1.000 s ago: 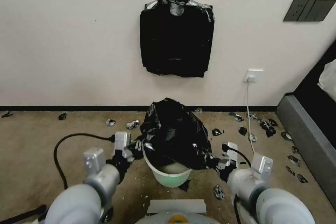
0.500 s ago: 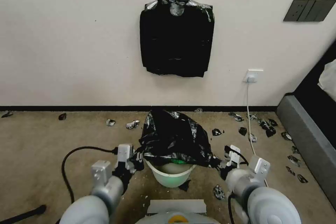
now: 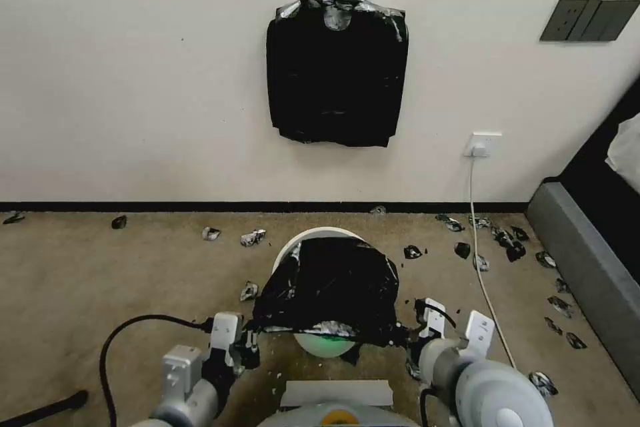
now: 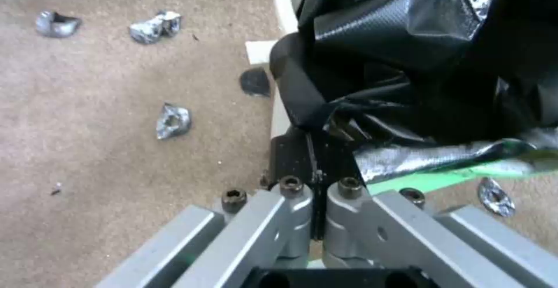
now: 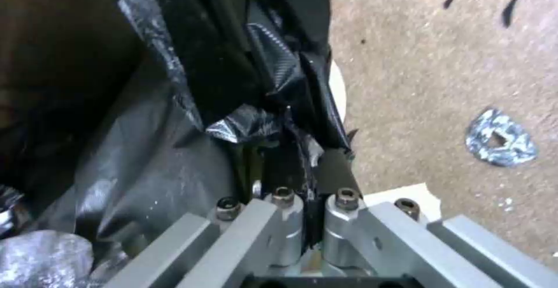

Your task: Place a trash bag onto the trash bin.

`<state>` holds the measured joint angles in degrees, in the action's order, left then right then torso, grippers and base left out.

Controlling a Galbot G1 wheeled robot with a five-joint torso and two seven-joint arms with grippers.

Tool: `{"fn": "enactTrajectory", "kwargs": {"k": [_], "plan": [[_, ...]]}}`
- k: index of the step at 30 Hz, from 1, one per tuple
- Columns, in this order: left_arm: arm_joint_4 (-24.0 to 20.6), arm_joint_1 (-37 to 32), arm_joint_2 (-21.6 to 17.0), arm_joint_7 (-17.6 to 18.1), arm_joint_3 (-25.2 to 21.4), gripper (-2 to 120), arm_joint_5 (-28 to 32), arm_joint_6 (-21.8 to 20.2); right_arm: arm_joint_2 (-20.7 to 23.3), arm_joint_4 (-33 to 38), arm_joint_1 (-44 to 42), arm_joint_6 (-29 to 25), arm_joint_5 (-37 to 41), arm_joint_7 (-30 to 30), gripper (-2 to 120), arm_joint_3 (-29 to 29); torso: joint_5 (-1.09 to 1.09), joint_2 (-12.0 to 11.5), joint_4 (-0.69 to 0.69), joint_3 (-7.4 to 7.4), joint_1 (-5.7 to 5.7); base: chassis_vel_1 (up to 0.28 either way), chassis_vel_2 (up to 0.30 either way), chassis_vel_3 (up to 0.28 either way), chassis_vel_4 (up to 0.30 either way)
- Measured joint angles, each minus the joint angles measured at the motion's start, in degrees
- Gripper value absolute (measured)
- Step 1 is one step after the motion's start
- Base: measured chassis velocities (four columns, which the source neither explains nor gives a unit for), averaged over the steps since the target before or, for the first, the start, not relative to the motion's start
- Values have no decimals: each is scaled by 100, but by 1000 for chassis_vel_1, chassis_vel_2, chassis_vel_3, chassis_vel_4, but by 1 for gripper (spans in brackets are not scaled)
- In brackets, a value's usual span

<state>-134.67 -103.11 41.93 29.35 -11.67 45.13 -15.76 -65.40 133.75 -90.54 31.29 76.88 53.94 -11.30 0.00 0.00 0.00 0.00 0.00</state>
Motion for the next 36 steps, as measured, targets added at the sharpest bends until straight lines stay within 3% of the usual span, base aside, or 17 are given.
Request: {"fn": "enactTrajectory", "kwargs": {"k": [6,12,26,33,36], "plan": [[92,-19,-14,2,146,0,21,-204,154,-93,126,313,498,140,0,-116,0,0,1,0,0,0,0,0,0],[183,47,-44,-5,151,0,53,-343,400,-329,311,742,508,94,0,-122,1,0,1,0,0,0,0,0,0],[683,890,52,1,414,0,291,-276,492,-905,659,689,-244,-760,0,93,1,-1,0,0,0,0,0,0,0],[787,955,62,-7,454,0,292,-234,451,-976,587,609,-603,-1084,0,127,0,-1,0,1,0,0,0,0,0],[730,879,68,1,381,7,293,-228,461,-884,514,520,-659,-1137,0,79,0,-1,0,0,0,0,0,0,0]]}}
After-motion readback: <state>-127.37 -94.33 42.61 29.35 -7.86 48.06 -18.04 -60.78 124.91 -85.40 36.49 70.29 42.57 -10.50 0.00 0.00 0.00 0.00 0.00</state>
